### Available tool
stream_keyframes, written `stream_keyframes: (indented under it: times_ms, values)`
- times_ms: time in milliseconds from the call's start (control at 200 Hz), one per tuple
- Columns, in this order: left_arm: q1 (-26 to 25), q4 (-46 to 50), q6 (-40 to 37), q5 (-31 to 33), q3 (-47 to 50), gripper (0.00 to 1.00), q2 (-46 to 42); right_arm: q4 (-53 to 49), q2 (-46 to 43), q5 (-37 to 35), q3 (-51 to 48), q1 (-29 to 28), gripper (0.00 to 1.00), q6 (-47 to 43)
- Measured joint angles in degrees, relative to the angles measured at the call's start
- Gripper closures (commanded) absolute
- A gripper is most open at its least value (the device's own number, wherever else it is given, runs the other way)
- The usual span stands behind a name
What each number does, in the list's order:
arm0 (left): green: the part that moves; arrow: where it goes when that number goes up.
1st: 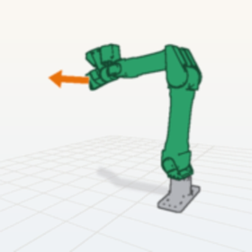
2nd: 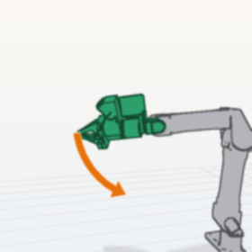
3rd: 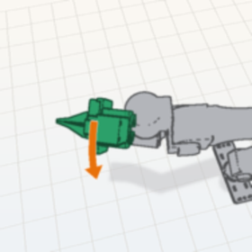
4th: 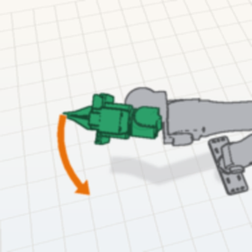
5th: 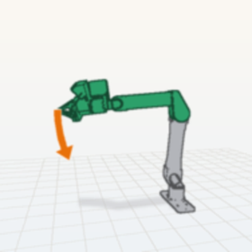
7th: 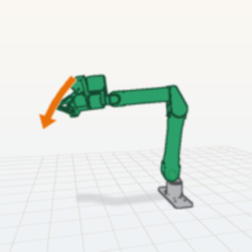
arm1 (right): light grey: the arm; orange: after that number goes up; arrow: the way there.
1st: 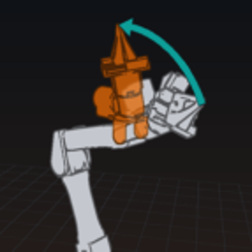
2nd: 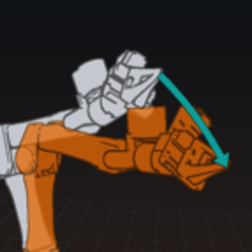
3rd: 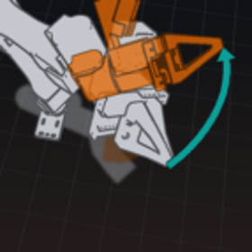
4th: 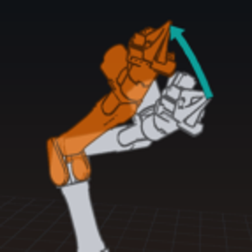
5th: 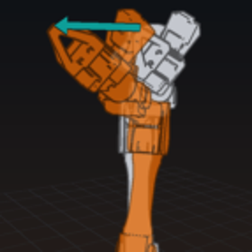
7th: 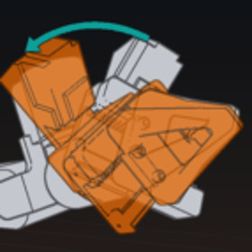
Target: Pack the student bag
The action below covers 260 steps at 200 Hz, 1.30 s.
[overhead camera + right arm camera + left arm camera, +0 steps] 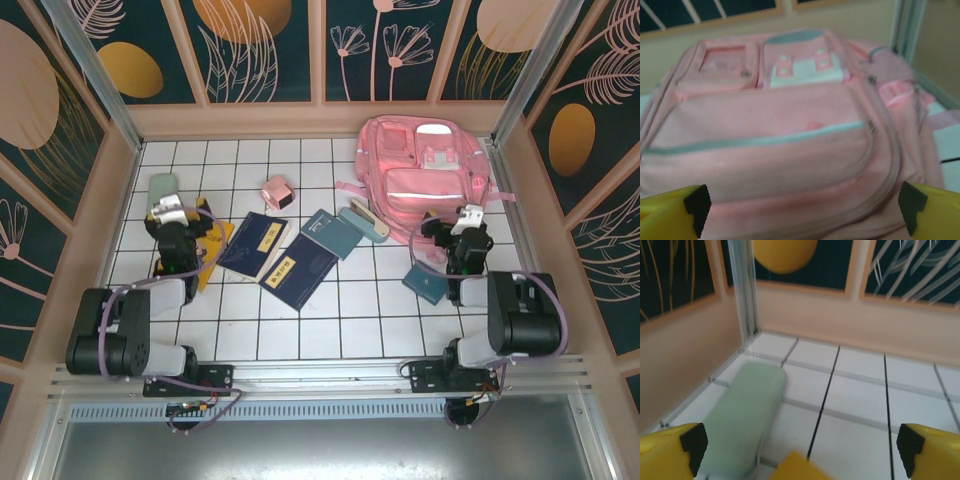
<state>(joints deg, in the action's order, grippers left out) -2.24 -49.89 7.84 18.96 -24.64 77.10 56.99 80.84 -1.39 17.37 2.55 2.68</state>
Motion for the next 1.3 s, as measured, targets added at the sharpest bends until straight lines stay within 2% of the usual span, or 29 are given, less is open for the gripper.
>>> stream_keyframes:
  times_ms: [155,250,330,475,635,786,931,1096,1301]
  values:
    - [0.0,19.3,8.98,3.34,-15.32,0.01,-7.08,-11.34,-7.02,-5.14,7.74,0.13,0.01,6.14]
    - [0.02,29.4,14.56,3.1,-22.84,0.01,-8.96,-21.81,-7.91,-8.92,15.32,0.44,0.01,13.94]
    - [0.04,35.28,18.4,0.04,-26.38,0.01,-9.33,-29.14,-7.65,-8.87,20.85,1.79,0.01,19.23]
    - [0.04,42.75,24.11,-9.81,-26.93,0.02,-8.59,-37.42,-5.66,-7.98,25.75,3.13,0.01,24.2]
    - [-1.22,48.17,28.39,-15.78,-26.82,0.02,-7.67,-45.27,0.96,-6.49,29.07,3.28,0.01,26.03]
    - [-3.96,51.32,29.24,-17.09,-26.8,0.02,-7.61,-50.47,7.28,-1.62,29.83,3.48,0.01,26.45]
    - [-5.46,54.1,29.31,-17.29,-26.8,0.02,-6.73,-52.37,8.74,1.51,28.68,2.05,0.01,26.84]
    - [-5.77,54.84,28.83,-17.16,-26.82,0.01,-5.88,-52.94,8.92,1.46,27.56,-3.76,0.01,27.1]
    - [-5.77,57.33,26.88,-16.76,-28.04,0.02,-4.55,-53.44,9.46,1.27,26.8,-14.97,0.01,29.53]
